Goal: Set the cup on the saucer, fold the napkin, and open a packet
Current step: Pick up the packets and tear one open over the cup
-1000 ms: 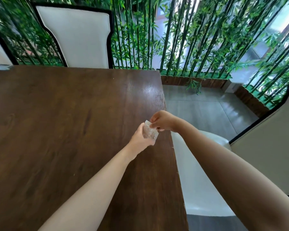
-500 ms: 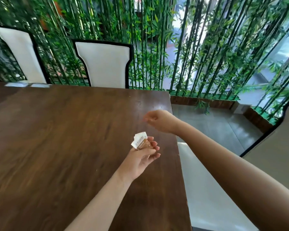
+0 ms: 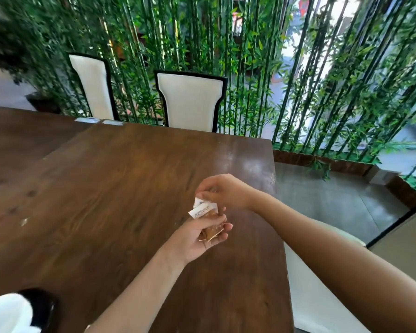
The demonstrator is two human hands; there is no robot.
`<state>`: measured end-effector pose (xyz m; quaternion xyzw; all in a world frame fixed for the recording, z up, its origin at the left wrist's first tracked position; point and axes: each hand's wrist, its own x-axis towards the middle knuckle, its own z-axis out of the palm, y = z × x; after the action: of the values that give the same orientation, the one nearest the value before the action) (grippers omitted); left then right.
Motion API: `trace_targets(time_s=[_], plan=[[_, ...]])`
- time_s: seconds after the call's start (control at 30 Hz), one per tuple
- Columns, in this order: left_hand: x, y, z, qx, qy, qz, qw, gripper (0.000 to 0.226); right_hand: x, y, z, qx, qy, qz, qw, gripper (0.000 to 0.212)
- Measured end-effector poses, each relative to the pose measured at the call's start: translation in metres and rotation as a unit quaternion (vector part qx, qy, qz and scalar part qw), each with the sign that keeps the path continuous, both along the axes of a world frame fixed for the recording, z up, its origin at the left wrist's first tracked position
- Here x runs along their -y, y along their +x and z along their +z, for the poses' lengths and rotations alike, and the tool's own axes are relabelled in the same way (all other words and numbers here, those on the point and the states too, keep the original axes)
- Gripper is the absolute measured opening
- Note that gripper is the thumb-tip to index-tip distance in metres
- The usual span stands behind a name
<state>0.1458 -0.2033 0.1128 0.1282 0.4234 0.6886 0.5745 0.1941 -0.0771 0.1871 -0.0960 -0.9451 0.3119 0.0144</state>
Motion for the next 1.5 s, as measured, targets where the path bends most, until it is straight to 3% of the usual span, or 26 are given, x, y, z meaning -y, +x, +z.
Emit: trace_targets(time_s=[0.27, 0.43, 0.57, 0.7, 0.97, 1.27, 1.4, 1.5], plan=[[0.075, 0.001, -0.006, 0.066, 0.038, 0.022, 0.997, 0.024, 0.040, -0.002, 0.001, 0.068, -0.061, 0.118, 0.989, 0.022], [0.119, -0.003, 0.000, 0.051, 0.023, 0.036, 0.998, 0.024, 0.079, -0.018, -0.003, 0.060, -0.116, 0.141, 0.981, 0.018], [0.151, -0.011, 0.007, -0.023, -0.021, 0.060, 0.998, 0.023, 0.105, -0.033, -0.002, 0.059, -0.153, 0.157, 0.974, 0.014], [0.180, -0.020, 0.011, -0.064, -0.048, 0.060, 0.995, 0.023, 0.134, -0.050, -0.004, 0.052, -0.086, 0.181, 0.978, 0.016], [0.249, -0.033, 0.003, -0.023, -0.089, 0.141, 0.986, 0.038, 0.198, -0.075, -0.004, 0.098, -0.018, 0.286, 0.953, 0.026], [0.326, -0.030, 0.008, -0.034, -0.149, 0.190, 0.970, 0.016, 0.292, -0.080, -0.004, 0.050, 0.038, 0.313, 0.948, 0.027], [0.352, -0.025, 0.008, 0.017, -0.106, 0.230, 0.967, 0.025, 0.320, -0.085, -0.011, 0.007, 0.025, 0.271, 0.962, 0.017], [0.372, -0.023, 0.006, 0.048, -0.060, 0.237, 0.968, 0.035, 0.338, -0.090, -0.014, 0.027, -0.014, 0.247, 0.968, 0.014]])
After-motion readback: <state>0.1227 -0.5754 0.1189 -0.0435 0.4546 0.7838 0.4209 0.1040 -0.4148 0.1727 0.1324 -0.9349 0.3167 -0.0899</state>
